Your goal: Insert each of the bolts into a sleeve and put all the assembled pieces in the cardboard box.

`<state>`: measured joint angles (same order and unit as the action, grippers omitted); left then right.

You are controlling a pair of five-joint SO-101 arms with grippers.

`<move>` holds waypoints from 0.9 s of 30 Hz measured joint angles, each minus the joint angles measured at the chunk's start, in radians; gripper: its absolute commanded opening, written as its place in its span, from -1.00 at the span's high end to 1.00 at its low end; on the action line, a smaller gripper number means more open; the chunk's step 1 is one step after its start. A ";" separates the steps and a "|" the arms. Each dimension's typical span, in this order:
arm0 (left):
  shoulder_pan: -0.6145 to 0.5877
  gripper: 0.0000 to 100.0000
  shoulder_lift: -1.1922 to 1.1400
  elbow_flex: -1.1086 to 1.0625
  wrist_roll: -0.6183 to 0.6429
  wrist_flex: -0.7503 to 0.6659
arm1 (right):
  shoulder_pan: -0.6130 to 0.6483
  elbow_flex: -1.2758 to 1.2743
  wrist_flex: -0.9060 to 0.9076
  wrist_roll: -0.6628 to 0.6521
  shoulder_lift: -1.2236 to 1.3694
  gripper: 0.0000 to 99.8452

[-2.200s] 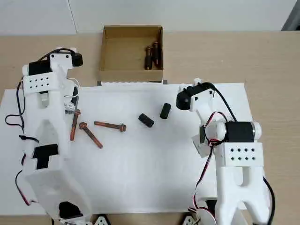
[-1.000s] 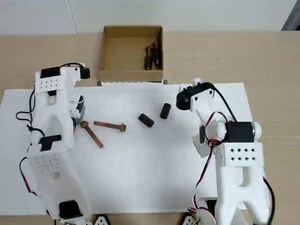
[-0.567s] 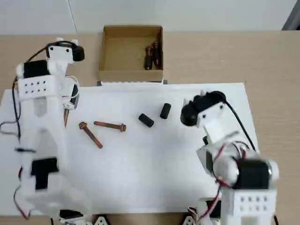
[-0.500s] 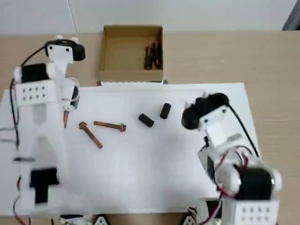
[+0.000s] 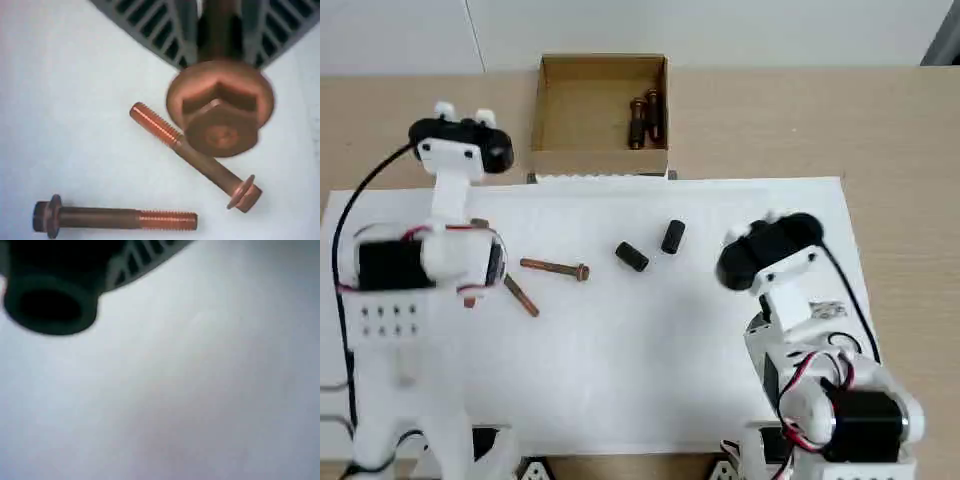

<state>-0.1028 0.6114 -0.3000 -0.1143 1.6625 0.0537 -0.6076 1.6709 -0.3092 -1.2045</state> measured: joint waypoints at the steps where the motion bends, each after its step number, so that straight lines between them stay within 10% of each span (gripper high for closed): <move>1: 0.003 0.99 0.037 -0.032 -0.002 -0.017 | -0.008 -0.011 -0.008 0.035 0.000 0.99; 13: 0.003 0.99 0.522 -0.494 0.091 -0.290 | -0.023 -0.232 -0.255 0.433 0.002 0.99; 27: 0.011 0.99 1.068 -0.951 0.319 -0.559 | 0.155 -0.552 -0.658 0.494 0.002 0.99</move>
<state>-0.0921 1.6794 -1.2513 0.2048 1.1040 0.2087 -1.1600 1.0127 0.1849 -1.2029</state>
